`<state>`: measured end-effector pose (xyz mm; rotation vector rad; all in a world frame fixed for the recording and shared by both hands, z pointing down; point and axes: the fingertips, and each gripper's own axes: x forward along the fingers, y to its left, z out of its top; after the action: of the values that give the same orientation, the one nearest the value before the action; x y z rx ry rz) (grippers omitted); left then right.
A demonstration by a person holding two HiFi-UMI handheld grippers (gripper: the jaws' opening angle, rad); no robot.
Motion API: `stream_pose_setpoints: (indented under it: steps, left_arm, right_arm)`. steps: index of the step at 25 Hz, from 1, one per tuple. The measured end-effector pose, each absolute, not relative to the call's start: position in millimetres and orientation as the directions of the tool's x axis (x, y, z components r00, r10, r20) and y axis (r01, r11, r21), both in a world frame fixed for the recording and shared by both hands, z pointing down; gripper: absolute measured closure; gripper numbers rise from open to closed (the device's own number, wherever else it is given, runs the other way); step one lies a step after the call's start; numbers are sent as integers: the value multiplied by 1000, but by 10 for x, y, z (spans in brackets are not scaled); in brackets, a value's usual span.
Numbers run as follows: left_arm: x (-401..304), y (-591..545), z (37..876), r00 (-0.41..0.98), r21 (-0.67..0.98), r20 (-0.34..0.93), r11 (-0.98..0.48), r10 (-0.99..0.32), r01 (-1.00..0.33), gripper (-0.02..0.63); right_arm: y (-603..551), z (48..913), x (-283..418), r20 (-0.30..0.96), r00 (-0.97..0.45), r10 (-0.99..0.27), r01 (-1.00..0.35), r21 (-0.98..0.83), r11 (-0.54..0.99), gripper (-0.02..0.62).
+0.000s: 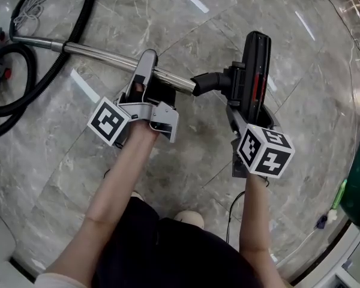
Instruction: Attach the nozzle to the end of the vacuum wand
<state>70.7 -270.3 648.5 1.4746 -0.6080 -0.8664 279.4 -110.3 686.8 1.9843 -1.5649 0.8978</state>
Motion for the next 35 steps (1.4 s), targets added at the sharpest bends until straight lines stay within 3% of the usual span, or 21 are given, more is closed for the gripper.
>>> stream_pose_setpoints:
  steps: [5,11,16,21,24,27,29,30,33,35]
  left_arm:
    - [785,-2749,6590,590,990,-128,-142,-797,24,480]
    - [985,-2685,6785,777,937,10,-265,-630,-227,411]
    - [941,-2646,6880,872,870,75,-396,-483,-294,348]
    - [895,-2544,6878,937,844,101,-470,-334,-258,305]
    - [755,-2487,6912,941,769,166,-559,-294,-310,244]
    - [531,-2352,7022,916,538,341,-755,-211,-375,235]
    - [298,-2209,7116,828,247,525,-896,-197,-369,235]
    - [149,-2205,7098,767,41,584,-935,-265,-353,235]
    - [-186,-2464,6857,626,-573,545,-793,-558,-209,236]
    - [-258,-2709,6817,561,-742,526,-667,-640,-64,235]
  right_arm:
    - [-1026,6982,2792,751,188,-633,-947,-32,-319,189]
    - [-1034,7079,2880,767,209,-607,-950,13,-311,189]
    - [-1053,7147,2802,777,186,-601,-964,24,-267,189]
    - [-1090,7225,2721,783,140,-606,-961,-39,-272,189]
    - [-1117,7250,2733,785,126,-607,-952,-77,-298,199]
    - [-1166,7250,2763,780,114,-615,-939,-118,-324,204]
    - [-1200,7218,2780,775,128,-619,-944,-97,-316,204]
    - [-1218,7204,2784,773,132,-621,-947,-86,-309,206]
    - [-1284,7186,2788,766,130,-630,-949,-87,-302,206]
    - [-1308,7179,2801,764,137,-631,-952,-74,-297,207]
